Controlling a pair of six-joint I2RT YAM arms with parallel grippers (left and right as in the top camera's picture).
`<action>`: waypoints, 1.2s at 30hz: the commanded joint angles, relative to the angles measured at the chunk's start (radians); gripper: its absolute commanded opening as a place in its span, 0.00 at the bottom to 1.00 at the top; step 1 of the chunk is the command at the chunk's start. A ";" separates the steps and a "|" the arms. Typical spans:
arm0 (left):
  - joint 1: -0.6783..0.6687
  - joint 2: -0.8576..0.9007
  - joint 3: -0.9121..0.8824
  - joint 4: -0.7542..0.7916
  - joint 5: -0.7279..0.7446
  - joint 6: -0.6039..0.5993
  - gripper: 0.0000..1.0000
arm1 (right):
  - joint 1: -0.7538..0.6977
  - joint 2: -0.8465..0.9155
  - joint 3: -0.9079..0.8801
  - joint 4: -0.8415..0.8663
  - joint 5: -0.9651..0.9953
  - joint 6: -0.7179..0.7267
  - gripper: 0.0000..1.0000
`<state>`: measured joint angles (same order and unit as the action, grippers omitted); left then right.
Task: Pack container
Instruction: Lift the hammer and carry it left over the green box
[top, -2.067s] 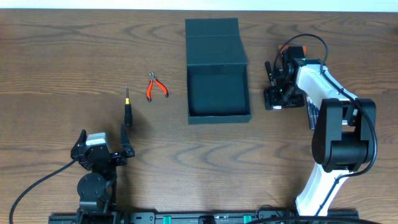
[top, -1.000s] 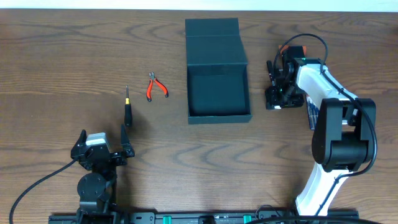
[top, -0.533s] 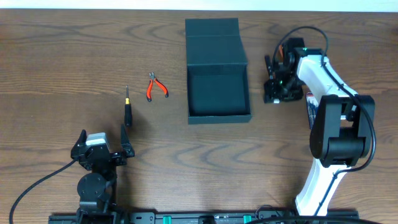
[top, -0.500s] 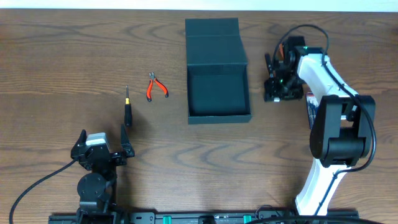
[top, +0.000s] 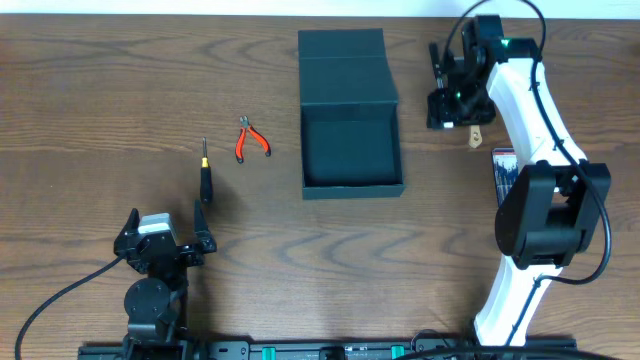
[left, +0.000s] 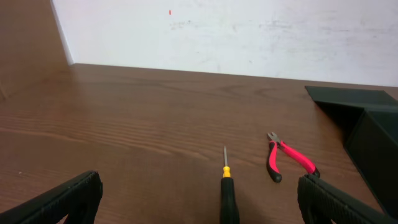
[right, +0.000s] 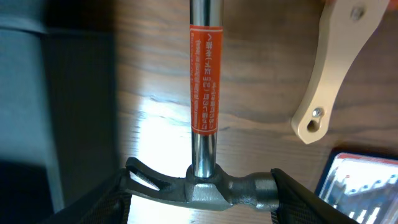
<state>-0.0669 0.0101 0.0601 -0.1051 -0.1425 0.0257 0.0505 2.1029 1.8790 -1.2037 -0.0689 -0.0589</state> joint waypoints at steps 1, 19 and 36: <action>0.005 -0.006 -0.026 -0.016 -0.019 -0.002 0.98 | 0.042 0.003 0.086 -0.030 -0.010 -0.027 0.33; 0.005 -0.006 -0.026 -0.016 -0.019 -0.002 0.99 | 0.280 0.003 0.234 -0.203 0.003 -0.097 0.34; 0.005 -0.006 -0.026 -0.016 -0.019 -0.002 0.99 | 0.367 0.003 0.206 -0.247 0.014 -0.124 0.34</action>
<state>-0.0669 0.0101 0.0601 -0.1051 -0.1425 0.0257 0.4137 2.1033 2.0872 -1.4471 -0.0631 -0.1589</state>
